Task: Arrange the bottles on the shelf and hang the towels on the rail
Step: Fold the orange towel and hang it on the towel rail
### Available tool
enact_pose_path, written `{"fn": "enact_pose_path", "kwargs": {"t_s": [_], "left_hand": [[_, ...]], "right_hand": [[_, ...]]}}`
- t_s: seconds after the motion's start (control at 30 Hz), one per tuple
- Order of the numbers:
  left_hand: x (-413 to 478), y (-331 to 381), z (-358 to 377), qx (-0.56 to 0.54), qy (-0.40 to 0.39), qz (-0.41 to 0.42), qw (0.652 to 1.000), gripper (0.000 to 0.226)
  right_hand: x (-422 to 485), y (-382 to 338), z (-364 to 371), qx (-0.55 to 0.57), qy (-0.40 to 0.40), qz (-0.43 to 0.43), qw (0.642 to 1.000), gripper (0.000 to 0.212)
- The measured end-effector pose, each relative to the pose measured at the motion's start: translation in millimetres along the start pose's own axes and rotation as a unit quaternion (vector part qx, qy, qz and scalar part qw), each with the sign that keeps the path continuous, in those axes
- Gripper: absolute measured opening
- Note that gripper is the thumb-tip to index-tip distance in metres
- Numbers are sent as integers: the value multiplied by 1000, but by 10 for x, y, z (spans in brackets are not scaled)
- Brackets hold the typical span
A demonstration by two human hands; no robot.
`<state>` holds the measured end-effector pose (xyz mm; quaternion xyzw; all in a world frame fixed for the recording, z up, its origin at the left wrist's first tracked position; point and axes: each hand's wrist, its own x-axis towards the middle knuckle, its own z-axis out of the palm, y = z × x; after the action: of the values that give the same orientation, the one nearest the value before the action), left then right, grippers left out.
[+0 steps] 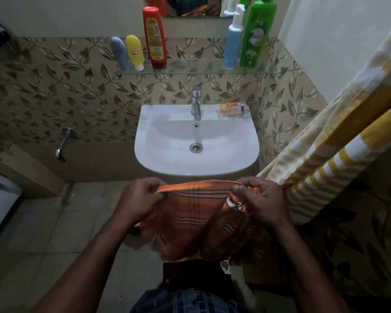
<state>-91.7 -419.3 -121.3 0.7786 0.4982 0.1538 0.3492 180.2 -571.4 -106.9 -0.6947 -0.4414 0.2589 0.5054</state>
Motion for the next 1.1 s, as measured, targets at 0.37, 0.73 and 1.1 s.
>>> {"fn": "enact_pose_path", "kwargs": {"t_s": [0.37,0.73,1.1], "left_hand": [[90,191,40,-297,65,-18,952,11],[797,49,19,229,195,63,952,13],[1056,120,-292,-287,-25,-8,958,29]], "right_hand": [[367,221,-140,38,67,38,996,36],[573,-194,108,27,2,-44,999,10],[425,-737,1199,-126,-176,-143,966,28]]}}
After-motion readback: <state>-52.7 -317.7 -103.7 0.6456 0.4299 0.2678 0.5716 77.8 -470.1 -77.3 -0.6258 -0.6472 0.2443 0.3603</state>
